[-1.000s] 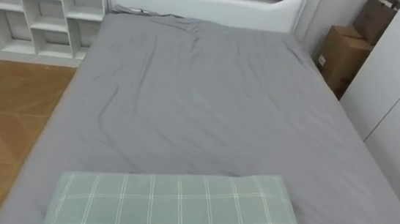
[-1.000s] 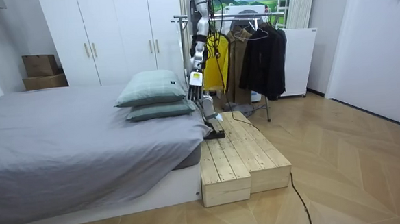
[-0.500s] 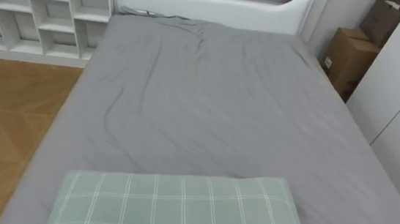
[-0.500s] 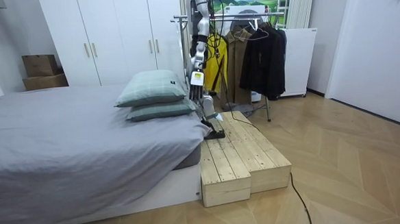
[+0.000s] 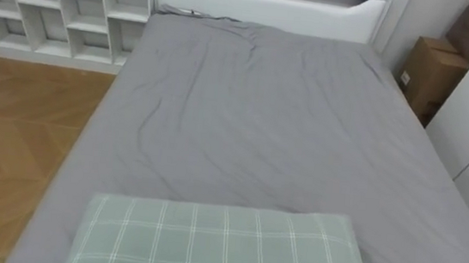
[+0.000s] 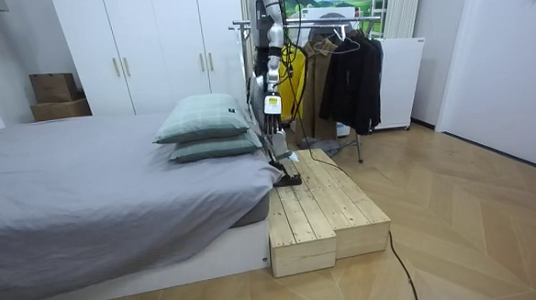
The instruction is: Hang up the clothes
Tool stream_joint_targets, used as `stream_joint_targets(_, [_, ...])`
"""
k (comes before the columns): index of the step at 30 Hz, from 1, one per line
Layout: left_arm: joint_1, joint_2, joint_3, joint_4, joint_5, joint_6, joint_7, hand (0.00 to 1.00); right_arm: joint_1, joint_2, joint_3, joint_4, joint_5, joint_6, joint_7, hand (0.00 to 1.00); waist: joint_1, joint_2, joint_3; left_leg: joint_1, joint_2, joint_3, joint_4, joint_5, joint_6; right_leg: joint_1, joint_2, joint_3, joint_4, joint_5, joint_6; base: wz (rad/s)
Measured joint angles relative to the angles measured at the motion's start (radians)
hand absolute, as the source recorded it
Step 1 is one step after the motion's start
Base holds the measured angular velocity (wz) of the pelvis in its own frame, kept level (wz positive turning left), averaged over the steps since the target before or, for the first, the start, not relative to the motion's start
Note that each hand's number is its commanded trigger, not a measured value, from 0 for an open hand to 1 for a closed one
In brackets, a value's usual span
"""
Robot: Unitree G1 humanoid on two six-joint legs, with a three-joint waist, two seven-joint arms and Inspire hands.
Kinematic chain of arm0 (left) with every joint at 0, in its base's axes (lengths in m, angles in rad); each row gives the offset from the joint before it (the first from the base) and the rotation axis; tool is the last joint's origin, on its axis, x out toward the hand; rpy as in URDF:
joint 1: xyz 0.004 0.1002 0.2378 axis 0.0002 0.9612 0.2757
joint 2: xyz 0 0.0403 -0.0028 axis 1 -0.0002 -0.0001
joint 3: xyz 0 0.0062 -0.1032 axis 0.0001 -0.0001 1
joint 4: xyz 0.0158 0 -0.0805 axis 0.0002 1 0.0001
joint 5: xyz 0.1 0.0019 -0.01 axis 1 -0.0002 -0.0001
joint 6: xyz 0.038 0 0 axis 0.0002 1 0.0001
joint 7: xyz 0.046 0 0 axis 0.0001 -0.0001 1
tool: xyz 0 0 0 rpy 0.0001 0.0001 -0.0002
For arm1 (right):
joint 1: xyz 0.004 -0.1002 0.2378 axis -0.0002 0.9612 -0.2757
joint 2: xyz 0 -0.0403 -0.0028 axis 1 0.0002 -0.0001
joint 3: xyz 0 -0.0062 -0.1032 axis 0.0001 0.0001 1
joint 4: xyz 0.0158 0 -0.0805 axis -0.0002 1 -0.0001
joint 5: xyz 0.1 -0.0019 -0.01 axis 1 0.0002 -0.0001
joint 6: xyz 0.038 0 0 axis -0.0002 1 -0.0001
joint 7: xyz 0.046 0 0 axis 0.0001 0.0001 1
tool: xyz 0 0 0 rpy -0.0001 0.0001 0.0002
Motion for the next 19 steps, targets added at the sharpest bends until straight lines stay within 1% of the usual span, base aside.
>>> stream_joint_targets(3, [-0.005, 0.000, -0.004, -0.003, -0.002, 0.002, -0.001, 0.00, 0.000, -0.003, 0.007, -0.002, 0.002, 0.000, 0.000, 0.00, -0.003, 0.001, 0.0003, 0.000, 0.000, 0.002, 0.000, 0.000, -0.001, 0.001, 0.001, -0.001, 0.000, 0.000, 0.000, 0.00])
stream_joint_targets(4, [-0.006, 0.001, -0.018, -0.005, -0.002, 0.004, -0.003, 0.00, 0.000, -0.003, 0.007, -0.002, 0.004, 0.000, 0.000, 0.00, -0.003, 0.002, 0.0008, 0.000, 0.000, 0.002, 0.000, 0.001, -0.001, 0.001, 0.001, -0.001, 0.000, 0.000, 0.000, 0.00])
stream_joint_targets(7, [-0.020, 0.000, -0.021, -0.005, -0.002, 0.014, -0.013, 0.00, 0.000, -0.002, 0.012, -0.002, 0.014, 0.000, 0.000, 0.00, -0.005, 0.002, 0.0013, 0.000, 0.000, 0.003, 0.000, 0.001, -0.001, 0.002, 0.001, -0.003, 0.000, 0.000, 0.000, 0.00])
stream_joint_targets(12, [-0.035, 0.001, -0.020, -0.025, -0.002, 0.016, -0.021, 0.00, 0.000, -0.002, 0.017, -0.003, 0.024, 0.000, 0.000, 0.00, -0.020, 0.001, 0.0016, 0.000, -0.001, 0.002, 0.000, 0.001, -0.001, 0.002, 0.001, -0.009, 0.000, 0.000, 0.000, 0.00])
stream_joint_targets(15, [-0.044, 0.001, -0.021, -0.050, -0.003, 0.014, -0.033, 0.00, -0.001, -0.002, 0.017, -0.006, 0.023, -0.001, 0.001, 0.00, -0.026, 0.004, 0.0025, 0.000, 0.000, 0.003, -0.001, 0.001, -0.001, 0.001, 0.002, -0.007, 0.000, 0.000, 0.000, -0.01])
stream_joint_targets(19, [-0.058, 0.001, -0.021, -0.062, -0.003, -0.002, -0.039, 0.00, 0.000, -0.003, 0.017, -0.007, 0.020, -0.002, 0.001, 0.00, -0.028, 0.008, 0.0028, 0.002, 0.001, 0.009, -0.003, 0.001, -0.001, 0.000, 0.003, 0.004, 0.000, 0.000, 0.000, -0.04])
